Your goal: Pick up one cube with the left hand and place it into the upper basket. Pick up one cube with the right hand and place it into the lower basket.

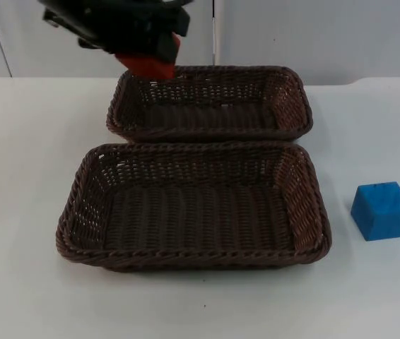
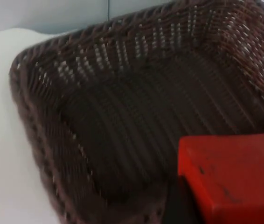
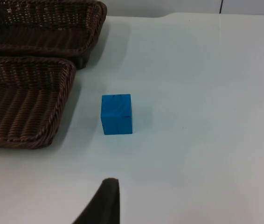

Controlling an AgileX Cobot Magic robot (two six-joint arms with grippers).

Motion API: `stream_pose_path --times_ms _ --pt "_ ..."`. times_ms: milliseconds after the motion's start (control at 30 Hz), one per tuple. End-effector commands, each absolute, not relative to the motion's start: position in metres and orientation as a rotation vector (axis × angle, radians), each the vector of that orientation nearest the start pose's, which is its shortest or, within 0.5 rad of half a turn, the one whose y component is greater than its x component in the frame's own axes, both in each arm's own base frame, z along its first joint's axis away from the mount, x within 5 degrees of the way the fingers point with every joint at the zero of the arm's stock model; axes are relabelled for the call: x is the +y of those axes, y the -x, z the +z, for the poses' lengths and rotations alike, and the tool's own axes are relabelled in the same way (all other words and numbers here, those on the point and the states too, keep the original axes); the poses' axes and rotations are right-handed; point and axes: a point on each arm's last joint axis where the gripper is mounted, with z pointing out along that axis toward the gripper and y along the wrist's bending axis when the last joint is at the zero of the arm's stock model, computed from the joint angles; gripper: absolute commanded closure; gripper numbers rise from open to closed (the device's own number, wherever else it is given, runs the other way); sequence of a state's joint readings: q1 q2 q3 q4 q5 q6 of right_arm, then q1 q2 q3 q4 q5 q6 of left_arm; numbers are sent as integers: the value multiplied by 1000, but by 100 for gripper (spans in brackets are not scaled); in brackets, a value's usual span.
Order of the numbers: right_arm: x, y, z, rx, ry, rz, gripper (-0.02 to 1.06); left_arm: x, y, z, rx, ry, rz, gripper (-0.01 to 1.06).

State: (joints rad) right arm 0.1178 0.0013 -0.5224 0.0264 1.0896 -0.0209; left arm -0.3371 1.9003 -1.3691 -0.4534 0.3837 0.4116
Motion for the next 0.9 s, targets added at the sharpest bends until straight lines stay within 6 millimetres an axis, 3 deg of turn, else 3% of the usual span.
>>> stream_pose_path --times_ms 0,133,300,467,867 --pt "1 8 280 2044 144 89 -1 -164 -412 223 2320 -473 -372 105" --pt "1 8 280 2044 144 89 -1 -174 -438 207 2326 -481 -380 105" --pt "1 8 280 2044 144 89 -1 -180 -455 193 2324 -532 -370 105" --pt "1 8 280 2044 144 89 -1 -188 -477 167 2327 -545 -367 105" --pt "1 8 280 2044 144 87 -1 -189 -491 125 2317 -498 -324 105"
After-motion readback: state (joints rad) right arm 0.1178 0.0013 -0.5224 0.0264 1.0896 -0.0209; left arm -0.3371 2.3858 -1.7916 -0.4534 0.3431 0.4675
